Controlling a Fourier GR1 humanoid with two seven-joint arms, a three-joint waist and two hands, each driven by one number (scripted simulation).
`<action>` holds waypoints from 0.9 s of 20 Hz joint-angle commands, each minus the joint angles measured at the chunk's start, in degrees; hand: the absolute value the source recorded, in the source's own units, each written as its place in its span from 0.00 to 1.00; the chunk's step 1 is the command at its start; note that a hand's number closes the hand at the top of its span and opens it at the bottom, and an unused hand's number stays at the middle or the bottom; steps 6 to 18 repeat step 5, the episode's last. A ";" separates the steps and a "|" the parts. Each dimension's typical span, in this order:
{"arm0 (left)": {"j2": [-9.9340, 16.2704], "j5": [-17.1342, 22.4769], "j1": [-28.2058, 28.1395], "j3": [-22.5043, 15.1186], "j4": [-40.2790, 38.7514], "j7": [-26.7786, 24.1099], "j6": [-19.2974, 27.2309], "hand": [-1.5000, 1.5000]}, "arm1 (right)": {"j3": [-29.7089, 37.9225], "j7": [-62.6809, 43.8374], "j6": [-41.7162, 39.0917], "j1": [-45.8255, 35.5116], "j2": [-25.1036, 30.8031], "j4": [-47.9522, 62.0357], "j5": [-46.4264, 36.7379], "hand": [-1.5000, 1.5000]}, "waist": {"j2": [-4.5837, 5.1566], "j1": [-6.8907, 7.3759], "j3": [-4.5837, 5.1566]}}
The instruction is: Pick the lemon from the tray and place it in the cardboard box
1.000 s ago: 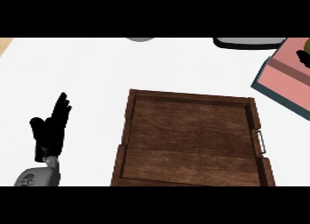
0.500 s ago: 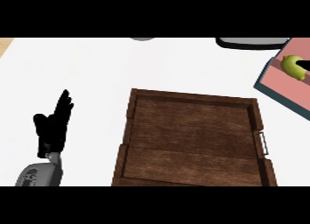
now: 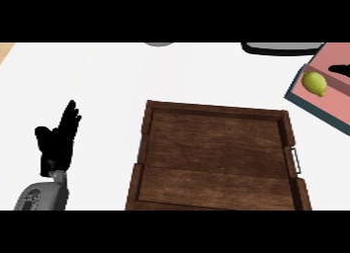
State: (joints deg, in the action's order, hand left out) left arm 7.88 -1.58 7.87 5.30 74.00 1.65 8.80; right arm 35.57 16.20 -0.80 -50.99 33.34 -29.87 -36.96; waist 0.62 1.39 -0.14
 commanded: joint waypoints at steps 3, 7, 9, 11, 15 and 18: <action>-0.04 0.25 -0.80 0.21 1.57 1.10 0.25 0.50 | 9.03 5.32 -3.33 0.56 3.10 4.21 10.23 0.00 | -0.17 -0.24 0.01; -0.04 -0.12 -1.26 -0.33 2.90 1.33 0.21 0.50 | 10.62 4.23 -5.32 -0.38 7.26 6.30 11.78 0.00 | -0.12 -0.02 0.02; -0.04 -0.12 -1.26 -0.33 2.90 1.33 0.21 0.50 | 10.62 4.23 -5.32 -0.38 7.26 6.30 11.78 0.00 | -0.12 -0.02 0.02; -0.04 -0.12 -1.26 -0.33 2.90 1.33 0.21 0.50 | 10.62 4.23 -5.32 -0.38 7.26 6.30 11.78 0.00 | -0.12 -0.02 0.02; -0.04 -0.12 -1.26 -0.33 2.90 1.33 0.21 0.50 | 10.62 4.23 -5.32 -0.38 7.26 6.30 11.78 0.00 | -0.12 -0.02 0.02; -0.04 -0.12 -1.26 -0.33 2.90 1.33 0.21 0.50 | 10.62 4.23 -5.32 -0.38 7.26 6.30 11.78 0.00 | -0.12 -0.02 0.02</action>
